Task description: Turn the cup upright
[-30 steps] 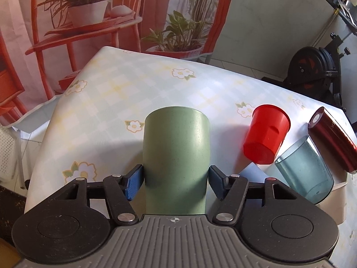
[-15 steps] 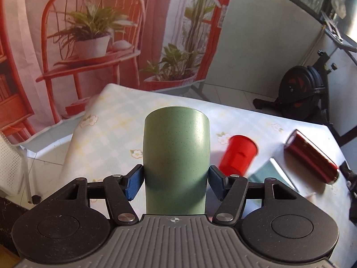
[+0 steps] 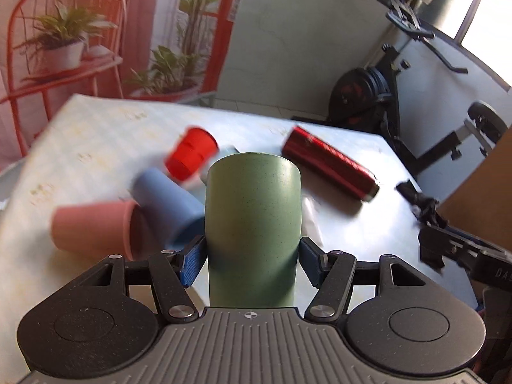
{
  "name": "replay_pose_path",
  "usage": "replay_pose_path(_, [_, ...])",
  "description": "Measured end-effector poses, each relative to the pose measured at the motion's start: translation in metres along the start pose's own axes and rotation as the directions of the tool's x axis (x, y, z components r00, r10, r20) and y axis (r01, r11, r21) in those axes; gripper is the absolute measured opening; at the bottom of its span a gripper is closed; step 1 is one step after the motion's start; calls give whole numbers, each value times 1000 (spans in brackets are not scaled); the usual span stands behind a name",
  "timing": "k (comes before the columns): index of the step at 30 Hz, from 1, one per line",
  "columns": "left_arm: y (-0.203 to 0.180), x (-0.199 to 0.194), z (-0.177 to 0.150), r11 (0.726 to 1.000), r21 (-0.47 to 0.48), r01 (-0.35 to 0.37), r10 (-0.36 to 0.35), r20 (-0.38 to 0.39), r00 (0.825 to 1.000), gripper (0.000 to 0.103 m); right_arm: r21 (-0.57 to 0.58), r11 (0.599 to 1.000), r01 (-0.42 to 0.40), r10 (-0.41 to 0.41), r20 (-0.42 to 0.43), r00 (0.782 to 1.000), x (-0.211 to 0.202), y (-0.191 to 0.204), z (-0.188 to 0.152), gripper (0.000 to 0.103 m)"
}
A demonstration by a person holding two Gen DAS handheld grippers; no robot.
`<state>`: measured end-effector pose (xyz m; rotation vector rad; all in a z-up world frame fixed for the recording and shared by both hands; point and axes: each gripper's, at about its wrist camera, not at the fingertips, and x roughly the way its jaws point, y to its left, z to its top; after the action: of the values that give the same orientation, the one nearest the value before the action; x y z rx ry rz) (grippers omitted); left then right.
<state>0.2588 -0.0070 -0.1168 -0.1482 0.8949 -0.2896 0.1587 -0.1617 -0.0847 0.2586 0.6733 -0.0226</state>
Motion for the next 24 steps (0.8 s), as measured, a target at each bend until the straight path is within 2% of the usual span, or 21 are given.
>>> replay_pose_path(3, [-13, 25, -17, 1000, -29, 9, -10, -49, 999, 65, 1, 1000, 14, -14, -13, 1000, -5, -9, -8, 103])
replay_pose_path(7, [-33, 51, -35, 999, -10, -33, 32, -82, 996, 65, 10, 999, 42, -41, -24, 999, -6, -22, -17, 103])
replay_pose_path(14, [-44, 72, -51, 994, -77, -79, 70, -109, 992, 65, 7, 998, 65, -65, -41, 997, 0, -39, -27, 103])
replay_pose_path(19, [-51, 80, -55, 990, -123, -71, 57, -114, 992, 65, 4, 997, 79, -79, -46, 996, 2, -47, -27, 103])
replay_pose_path(24, [-62, 87, -57, 992, -114, -47, 34, -111, 993, 66, 8, 996, 86, -85, -55, 995, 4, -52, -29, 103])
